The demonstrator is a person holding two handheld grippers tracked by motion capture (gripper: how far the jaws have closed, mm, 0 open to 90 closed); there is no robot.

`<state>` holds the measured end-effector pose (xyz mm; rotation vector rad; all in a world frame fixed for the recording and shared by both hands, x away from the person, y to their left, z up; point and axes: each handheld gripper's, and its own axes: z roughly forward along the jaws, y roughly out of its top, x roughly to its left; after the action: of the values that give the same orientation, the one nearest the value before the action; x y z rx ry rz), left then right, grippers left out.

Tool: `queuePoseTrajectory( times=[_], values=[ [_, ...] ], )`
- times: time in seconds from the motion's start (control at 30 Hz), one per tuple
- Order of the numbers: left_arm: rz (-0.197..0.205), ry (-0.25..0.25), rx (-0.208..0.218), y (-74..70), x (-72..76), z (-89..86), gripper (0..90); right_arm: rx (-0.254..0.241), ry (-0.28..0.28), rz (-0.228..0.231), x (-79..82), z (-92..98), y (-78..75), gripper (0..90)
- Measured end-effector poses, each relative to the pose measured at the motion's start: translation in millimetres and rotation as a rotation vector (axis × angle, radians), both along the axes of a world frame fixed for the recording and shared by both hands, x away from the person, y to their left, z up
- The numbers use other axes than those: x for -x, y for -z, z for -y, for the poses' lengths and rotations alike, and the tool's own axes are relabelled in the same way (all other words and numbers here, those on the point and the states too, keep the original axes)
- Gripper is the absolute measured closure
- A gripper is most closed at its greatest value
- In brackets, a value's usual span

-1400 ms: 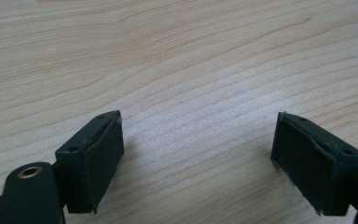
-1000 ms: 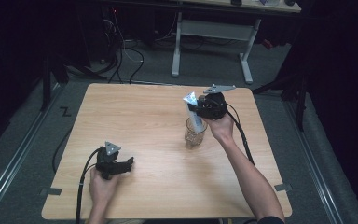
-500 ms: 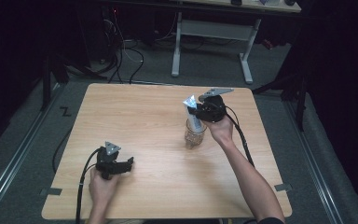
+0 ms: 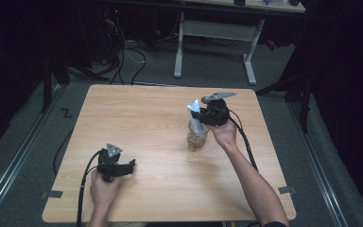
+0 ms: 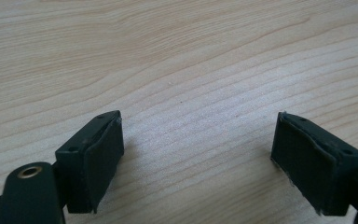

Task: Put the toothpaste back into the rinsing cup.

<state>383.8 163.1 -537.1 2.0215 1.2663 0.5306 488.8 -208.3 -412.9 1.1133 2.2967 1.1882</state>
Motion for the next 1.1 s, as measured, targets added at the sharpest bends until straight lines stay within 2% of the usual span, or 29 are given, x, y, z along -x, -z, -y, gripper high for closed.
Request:
queuePoseTrajectory(
  times=[0.7,1.1],
  values=[
    [0.000,0.000,0.000,0.0,0.0,0.0,16.8,0.041,-0.018,-0.009,5.4,0.7,3.8,65.9],
    [0.000,0.001,-0.001,0.0,0.0,0.0,16.8,0.037,-0.010,-0.020,8.3,7.4,10.1,65.4]
  ],
)
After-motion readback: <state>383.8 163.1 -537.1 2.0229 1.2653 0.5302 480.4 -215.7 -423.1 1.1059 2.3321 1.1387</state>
